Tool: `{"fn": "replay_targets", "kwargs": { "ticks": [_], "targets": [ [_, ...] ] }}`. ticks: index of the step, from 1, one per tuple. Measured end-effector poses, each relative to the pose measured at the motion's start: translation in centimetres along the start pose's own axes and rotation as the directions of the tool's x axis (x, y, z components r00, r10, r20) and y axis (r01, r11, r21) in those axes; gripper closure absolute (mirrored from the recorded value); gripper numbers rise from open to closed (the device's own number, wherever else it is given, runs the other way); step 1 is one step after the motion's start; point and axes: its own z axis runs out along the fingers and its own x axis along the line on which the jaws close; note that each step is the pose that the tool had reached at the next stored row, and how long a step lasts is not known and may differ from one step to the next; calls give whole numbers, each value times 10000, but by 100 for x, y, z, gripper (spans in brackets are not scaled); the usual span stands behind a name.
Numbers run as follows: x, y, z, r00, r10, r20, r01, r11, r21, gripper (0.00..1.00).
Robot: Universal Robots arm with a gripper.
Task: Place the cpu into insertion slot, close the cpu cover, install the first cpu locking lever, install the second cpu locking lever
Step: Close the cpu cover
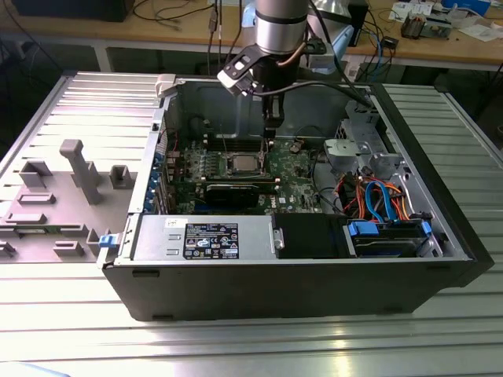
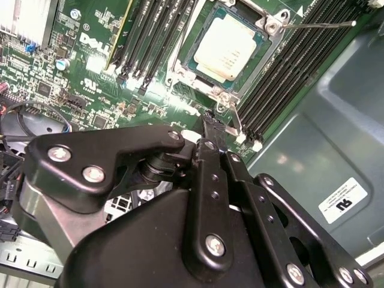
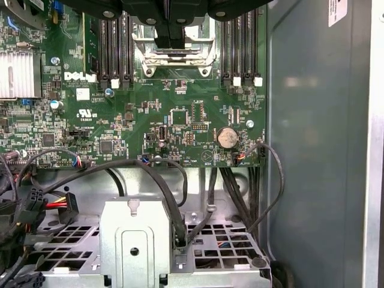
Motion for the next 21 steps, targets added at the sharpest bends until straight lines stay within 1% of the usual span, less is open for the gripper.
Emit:
{"fn": "replay_targets", "kwargs": {
  "ticks": [5,8,9,11,12,15,21],
  "targets": [
    [0,81,17,10000,-1,-1,1,10000,41,89],
    [1,134,40,10000,-3,0,3,10000,75,89],
    [1,139,47,10000,-3,1,3,10000,84,89],
    [1,140,100,10000,-5,-1,5,9999,101,89],
    [1,140,116,10000,-5,0,5,9999,103,89],
    [1,135,127,10000,-5,-2,5,9999,103,89],
    [1,131,130,10000,-5,-7,5,9999,103,89]
  ]
}}
